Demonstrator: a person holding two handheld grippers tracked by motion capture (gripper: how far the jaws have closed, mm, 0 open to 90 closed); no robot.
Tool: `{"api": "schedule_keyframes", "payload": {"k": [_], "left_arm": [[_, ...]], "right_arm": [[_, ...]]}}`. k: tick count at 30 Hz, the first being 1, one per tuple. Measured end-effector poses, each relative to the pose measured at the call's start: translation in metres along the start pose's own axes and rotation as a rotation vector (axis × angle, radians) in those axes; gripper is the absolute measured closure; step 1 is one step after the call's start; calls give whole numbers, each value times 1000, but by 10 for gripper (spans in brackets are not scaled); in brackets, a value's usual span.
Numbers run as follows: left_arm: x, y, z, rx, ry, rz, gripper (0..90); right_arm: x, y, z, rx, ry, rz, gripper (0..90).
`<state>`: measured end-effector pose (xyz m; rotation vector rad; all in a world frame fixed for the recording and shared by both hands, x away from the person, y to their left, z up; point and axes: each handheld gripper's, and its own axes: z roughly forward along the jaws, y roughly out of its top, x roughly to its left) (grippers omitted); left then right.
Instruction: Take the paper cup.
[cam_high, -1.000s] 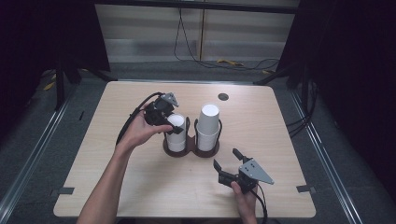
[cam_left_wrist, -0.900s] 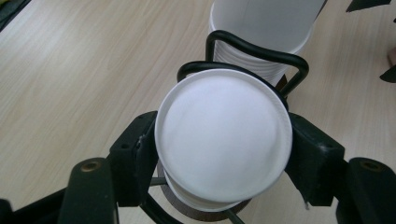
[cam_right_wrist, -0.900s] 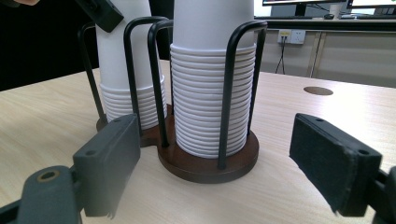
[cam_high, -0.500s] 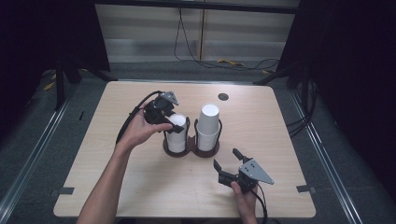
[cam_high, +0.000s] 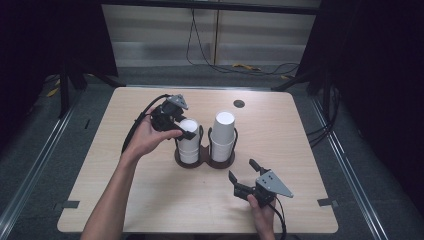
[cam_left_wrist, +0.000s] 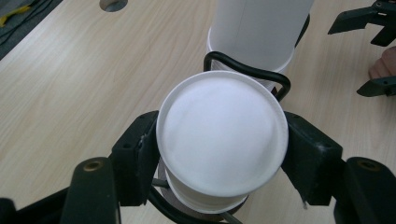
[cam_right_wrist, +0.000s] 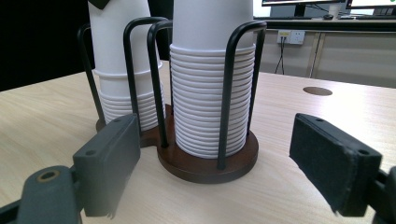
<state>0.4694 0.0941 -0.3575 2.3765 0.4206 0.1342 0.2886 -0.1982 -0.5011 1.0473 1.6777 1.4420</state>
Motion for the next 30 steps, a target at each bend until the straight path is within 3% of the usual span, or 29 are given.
{"api": "schedule_keyframes", "payload": {"k": [24, 30], "left_arm": [[-4, 3, -23, -103, 9, -5, 340], [-1, 3, -27, -106, 5, -12, 340]], "right_arm": [[0, 0, 0, -1, -1, -1, 159], [0, 0, 0, 2, -1, -2, 159]]}}
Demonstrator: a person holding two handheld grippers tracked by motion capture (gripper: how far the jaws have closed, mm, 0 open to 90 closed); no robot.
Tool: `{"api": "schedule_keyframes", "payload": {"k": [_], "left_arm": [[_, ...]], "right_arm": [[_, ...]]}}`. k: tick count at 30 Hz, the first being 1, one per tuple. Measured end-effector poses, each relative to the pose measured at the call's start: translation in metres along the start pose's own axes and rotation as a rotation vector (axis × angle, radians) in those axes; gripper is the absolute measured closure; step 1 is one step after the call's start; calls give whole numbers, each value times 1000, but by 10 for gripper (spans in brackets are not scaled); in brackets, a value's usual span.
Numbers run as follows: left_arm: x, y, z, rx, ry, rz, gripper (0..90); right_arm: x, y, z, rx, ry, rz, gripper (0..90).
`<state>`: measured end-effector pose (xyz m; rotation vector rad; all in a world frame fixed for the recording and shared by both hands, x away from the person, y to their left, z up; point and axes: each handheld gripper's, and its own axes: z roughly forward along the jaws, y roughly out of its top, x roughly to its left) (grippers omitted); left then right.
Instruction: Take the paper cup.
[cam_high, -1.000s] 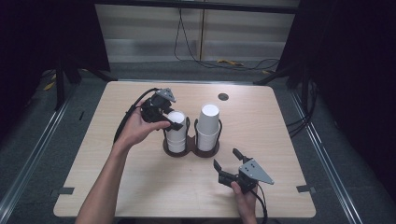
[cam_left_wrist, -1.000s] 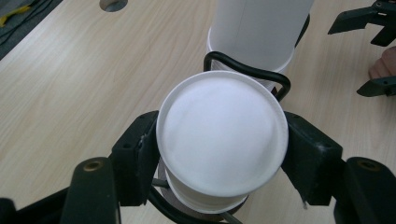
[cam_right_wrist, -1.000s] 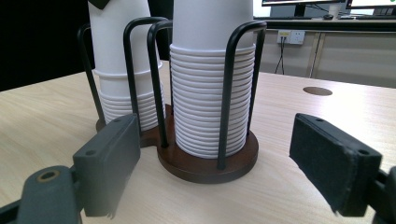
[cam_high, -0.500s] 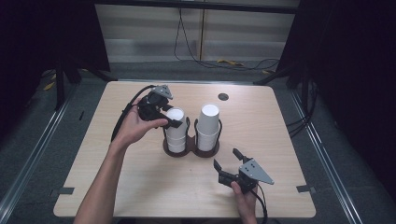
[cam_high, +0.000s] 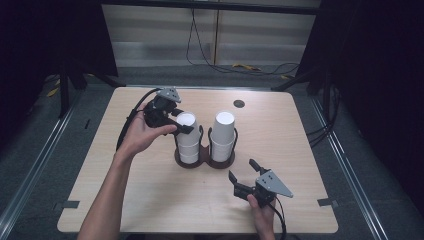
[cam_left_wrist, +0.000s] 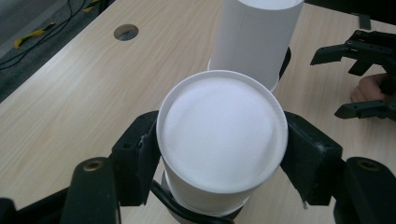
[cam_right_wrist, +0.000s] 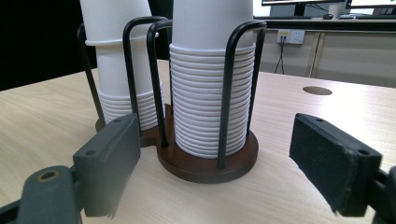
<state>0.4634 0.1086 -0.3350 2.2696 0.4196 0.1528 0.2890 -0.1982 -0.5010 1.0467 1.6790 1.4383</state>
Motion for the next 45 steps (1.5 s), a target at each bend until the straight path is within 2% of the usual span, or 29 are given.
{"api": "schedule_keyframes", "payload": {"k": [5, 9, 17, 22, 25, 26, 28, 32, 38, 40, 43, 45], "left_arm": [[0, 5, -5, -19, 4, 10, 340], [-2, 6, -8, -32, 16, 1, 340], [-3, 6, -10, -29, 25, 0, 341], [-2, 7, -16, -53, 30, 3, 341], [-3, 7, -20, -80, 29, -3, 341], [-4, 7, -22, -83, 23, 5, 341], [-9, 7, -23, -93, 39, 27, 341], [-13, 6, -27, -124, 55, 38, 341], [-16, 4, -37, -190, 46, 27, 341], [-17, 2, -40, -219, 32, 18, 341], [-19, -2, -41, -237, 37, 17, 341], [-20, -5, -42, -268, 18, -7, 341]], "right_arm": [[0, 0, 0, 0, 0, 1, 159], [0, 0, 0, 2, 0, -5, 159], [0, 0, 0, 2, 1, 2, 159], [0, 0, 0, 1, 0, 0, 159], [0, 0, 0, -1, -2, -3, 159], [0, 0, 0, -1, -1, -3, 159], [0, 0, 0, 0, -1, -1, 159], [0, 0, 0, -2, -1, -2, 159], [0, 0, 0, -2, -2, 1, 159], [0, 0, 0, -3, -2, 0, 159], [0, 0, 0, -1, -1, 0, 159], [0, 0, 0, -3, 0, 0, 159]]}}
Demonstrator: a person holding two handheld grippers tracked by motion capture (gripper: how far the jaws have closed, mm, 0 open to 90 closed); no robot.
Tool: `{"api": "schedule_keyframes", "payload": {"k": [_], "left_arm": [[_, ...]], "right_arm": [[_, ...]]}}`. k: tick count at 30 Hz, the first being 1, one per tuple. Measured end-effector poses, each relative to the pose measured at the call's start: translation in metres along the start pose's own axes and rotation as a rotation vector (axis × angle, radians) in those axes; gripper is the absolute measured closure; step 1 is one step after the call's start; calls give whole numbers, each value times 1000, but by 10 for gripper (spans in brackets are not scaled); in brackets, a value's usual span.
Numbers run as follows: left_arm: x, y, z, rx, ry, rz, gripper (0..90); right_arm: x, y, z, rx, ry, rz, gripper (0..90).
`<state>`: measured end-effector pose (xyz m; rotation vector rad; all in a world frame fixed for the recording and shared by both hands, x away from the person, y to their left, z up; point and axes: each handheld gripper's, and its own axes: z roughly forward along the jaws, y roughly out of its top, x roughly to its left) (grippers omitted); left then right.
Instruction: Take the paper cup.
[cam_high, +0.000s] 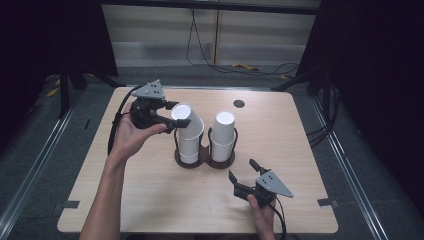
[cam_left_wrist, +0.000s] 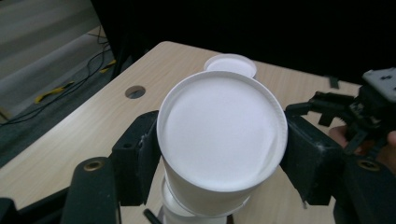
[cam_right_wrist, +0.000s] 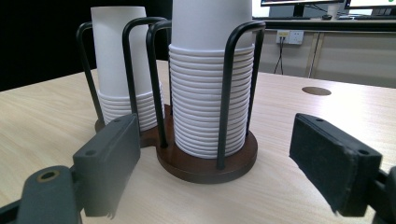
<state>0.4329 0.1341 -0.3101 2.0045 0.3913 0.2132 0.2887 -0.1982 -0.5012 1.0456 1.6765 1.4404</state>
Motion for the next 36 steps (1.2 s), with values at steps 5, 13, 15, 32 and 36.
{"api": "schedule_keyframes", "payload": {"k": [5, 13, 15, 32, 36], "left_arm": [[-3, -3, -5, -21, 9, -2, 342], [-11, -7, -7, -47, -25, 7, 341], [-14, -9, -6, -47, -14, 11, 341], [-28, -32, 3, -101, -92, -37, 341], [-27, -38, 6, -131, -124, -56, 342]], "right_arm": [[0, 0, 0, -1, 0, -2, 159], [0, 0, 0, 3, -2, -3, 159], [0, 0, 0, 4, -2, -2, 159], [0, 0, 1, 7, -3, 6, 159], [-1, 0, 1, 9, 5, 12, 159]]}}
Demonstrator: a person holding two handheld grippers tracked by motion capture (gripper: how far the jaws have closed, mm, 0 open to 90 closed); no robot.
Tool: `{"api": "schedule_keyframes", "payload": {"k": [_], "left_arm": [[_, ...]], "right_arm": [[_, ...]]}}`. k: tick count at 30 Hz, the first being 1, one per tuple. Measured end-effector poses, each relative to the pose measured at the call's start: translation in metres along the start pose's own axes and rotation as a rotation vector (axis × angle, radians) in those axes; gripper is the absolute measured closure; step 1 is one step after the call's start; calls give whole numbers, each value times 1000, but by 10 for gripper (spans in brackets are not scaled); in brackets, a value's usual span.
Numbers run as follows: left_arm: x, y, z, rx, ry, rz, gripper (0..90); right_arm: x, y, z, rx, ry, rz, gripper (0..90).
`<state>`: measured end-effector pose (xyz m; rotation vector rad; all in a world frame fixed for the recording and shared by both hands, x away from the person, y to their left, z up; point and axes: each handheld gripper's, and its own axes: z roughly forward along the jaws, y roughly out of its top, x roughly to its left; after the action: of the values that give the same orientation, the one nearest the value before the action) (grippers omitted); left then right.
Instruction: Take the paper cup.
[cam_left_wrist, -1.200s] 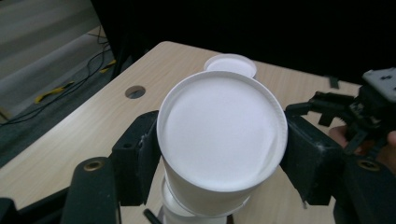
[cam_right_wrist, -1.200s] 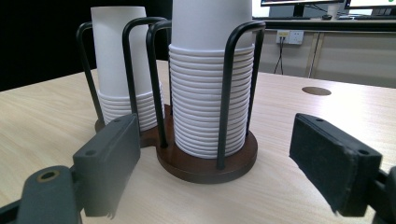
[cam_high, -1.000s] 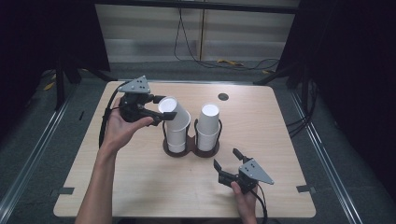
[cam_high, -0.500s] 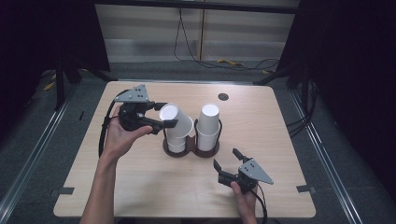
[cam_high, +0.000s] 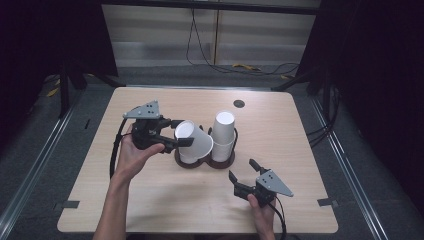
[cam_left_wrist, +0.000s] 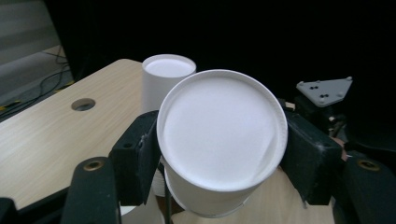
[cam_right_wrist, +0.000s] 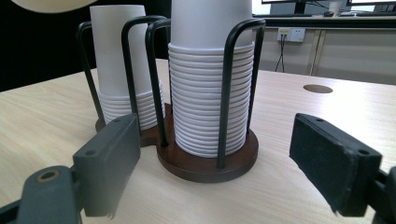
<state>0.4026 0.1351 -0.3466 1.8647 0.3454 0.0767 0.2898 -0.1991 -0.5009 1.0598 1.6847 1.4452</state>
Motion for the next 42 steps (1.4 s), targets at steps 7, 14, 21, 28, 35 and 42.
{"api": "schedule_keyframes", "payload": {"k": [7, 14, 21, 28, 35, 42], "left_arm": [[-4, -11, 7, 49, 39, 22, 341], [-9, -25, 13, 22, 44, 30, 341], [-14, -37, 17, 7, 50, 36, 341], [-18, -55, 26, 30, 65, 28, 341], [-23, -68, 34, 46, 42, 19, 341], [-28, -81, 34, 17, 23, 0, 342]], "right_arm": [[-2, 1, 2, 12, 38, 33, 155], [4, 5, 4, 57, 132, 16, 132], [11, 17, 4, 42, 240, -11, 132], [14, 23, 4, 54, 294, -25, 132], [18, 25, 6, 75, 355, -42, 132], [24, 28, 9, 90, 411, -61, 132]]}}
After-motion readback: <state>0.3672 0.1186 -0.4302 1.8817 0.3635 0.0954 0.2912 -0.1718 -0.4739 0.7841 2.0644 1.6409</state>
